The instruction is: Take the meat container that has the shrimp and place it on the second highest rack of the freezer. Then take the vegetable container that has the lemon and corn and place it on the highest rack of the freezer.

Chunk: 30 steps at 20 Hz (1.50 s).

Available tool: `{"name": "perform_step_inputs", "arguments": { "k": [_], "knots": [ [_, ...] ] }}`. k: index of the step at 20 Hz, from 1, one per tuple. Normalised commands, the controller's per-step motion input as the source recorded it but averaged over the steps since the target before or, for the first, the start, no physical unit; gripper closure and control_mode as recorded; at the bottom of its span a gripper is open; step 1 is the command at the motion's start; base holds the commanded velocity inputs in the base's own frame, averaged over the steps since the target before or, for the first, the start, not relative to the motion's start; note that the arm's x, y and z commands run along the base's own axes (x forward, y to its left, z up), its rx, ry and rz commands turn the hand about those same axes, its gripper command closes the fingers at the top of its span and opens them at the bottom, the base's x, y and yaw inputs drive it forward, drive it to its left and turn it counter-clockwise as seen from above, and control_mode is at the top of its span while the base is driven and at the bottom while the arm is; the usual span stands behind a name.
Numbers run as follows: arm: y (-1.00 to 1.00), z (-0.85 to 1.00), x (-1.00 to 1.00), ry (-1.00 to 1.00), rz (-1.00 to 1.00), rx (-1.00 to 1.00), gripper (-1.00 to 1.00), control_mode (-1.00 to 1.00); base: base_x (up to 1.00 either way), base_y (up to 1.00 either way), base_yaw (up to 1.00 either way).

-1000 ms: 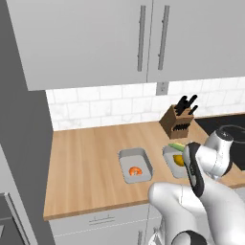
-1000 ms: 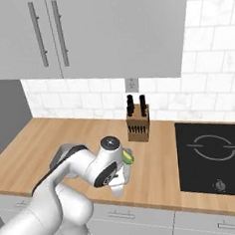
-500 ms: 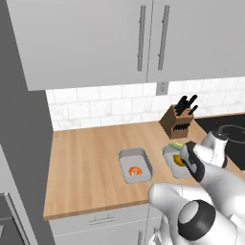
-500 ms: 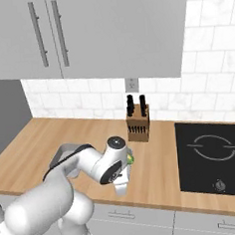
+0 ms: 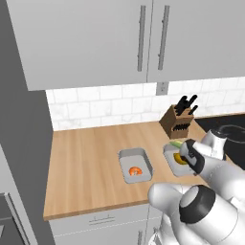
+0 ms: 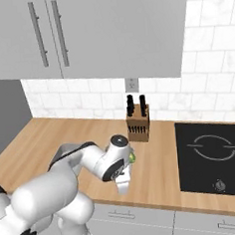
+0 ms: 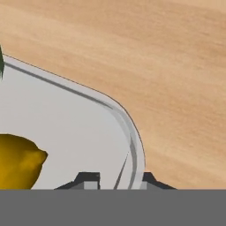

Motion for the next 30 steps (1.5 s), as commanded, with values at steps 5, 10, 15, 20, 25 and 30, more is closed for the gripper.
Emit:
{"name": "perform_step_inputs", "arguments": {
  "k": [5, 10, 15, 20, 25, 30],
  "knots": [
    [0.0, 0.02, -0.02, -0.02, 0.0, 0.0, 1.0, -1.0, 0.0, 0.0, 0.0],
    [0.0, 0.34, -0.23, 0.0, 0.0, 0.0, 1.0, -1.0, 0.0, 0.0, 0.0],
    [0.04, 0.52, -0.2, 0.0, 0.0, 0.0, 1.0, -1.0, 0.0, 0.0, 0.0],
    [0.16, 0.38, -0.18, -0.13, 0.0, 0.0, 1.0, -1.0, 0.0, 0.0, 0.0],
    [0.18, 0.47, -0.22, -0.05, 0.0, 0.0, 1.0, -1.0, 0.0, 0.0, 0.0],
    [0.25, 0.53, -0.15, 0.0, 0.0, -0.01, 1.0, -1.0, 0.0, 0.0, 0.0]
  ]
}}
